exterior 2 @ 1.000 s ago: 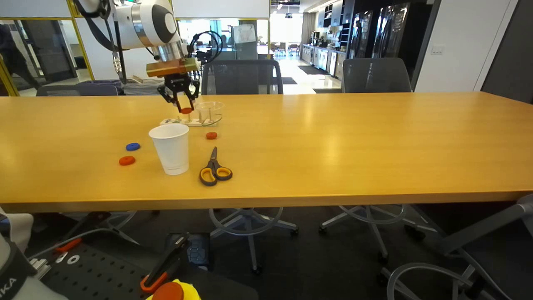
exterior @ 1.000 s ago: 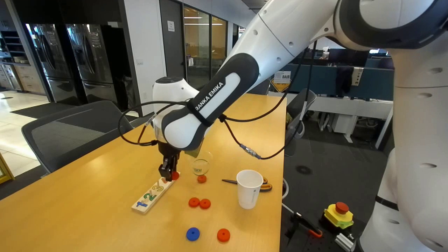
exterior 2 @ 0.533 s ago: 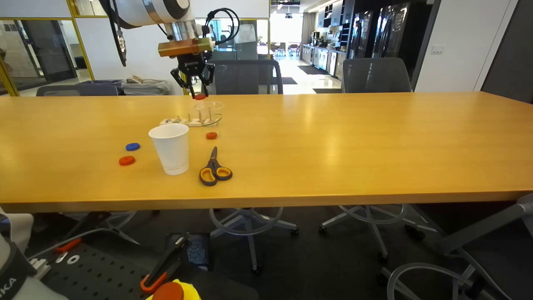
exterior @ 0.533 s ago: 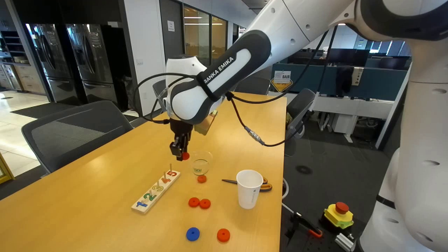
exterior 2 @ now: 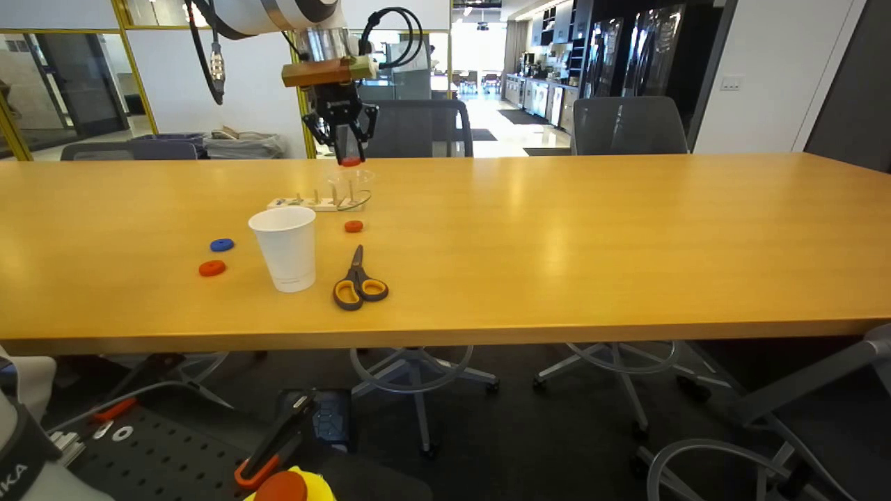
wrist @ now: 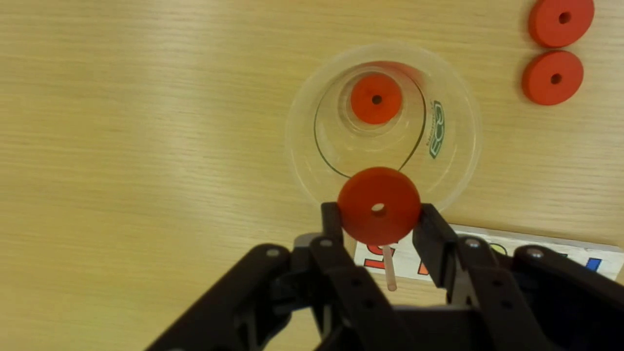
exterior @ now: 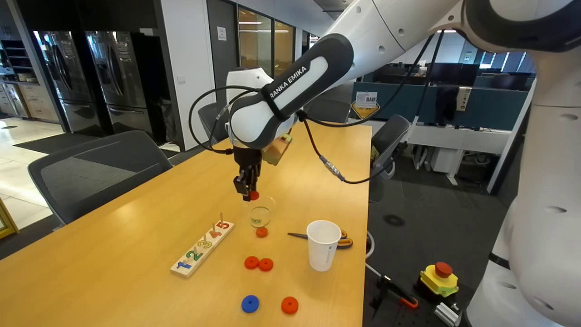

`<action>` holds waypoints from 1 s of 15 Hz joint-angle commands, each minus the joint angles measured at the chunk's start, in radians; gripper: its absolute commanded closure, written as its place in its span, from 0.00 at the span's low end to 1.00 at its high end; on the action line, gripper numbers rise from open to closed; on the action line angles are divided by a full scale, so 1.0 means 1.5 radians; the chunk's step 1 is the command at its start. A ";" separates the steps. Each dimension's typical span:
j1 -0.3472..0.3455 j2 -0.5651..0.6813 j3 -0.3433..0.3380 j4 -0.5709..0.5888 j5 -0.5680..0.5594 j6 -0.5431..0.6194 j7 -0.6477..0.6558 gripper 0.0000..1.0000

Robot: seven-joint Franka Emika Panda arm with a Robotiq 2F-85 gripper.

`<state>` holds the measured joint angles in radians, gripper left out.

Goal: Put the orange circles into the transparent cup then the blue circles into the white cup.

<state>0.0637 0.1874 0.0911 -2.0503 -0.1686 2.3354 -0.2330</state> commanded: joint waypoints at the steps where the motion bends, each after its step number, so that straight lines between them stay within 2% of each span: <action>1: -0.008 0.007 -0.004 0.022 0.021 -0.034 -0.017 0.79; 3: -0.011 0.011 -0.005 0.023 0.025 -0.040 -0.019 0.79; 4: -0.012 0.013 -0.006 0.023 0.027 -0.043 -0.017 0.61; 5: -0.014 0.015 -0.006 0.023 0.031 -0.045 -0.017 0.33; 6: -0.015 0.016 -0.006 0.023 0.034 -0.046 -0.018 0.32; 7: -0.015 0.017 -0.006 0.023 0.035 -0.047 -0.017 0.26; 10: -0.017 0.009 -0.003 0.011 0.044 -0.046 -0.023 0.03; 11: -0.017 0.001 -0.001 0.001 0.050 -0.045 -0.032 0.00; 15: -0.014 -0.030 0.011 -0.037 0.067 -0.042 -0.083 0.00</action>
<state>0.0418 0.2017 0.0929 -2.0590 -0.0969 2.2819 -0.3013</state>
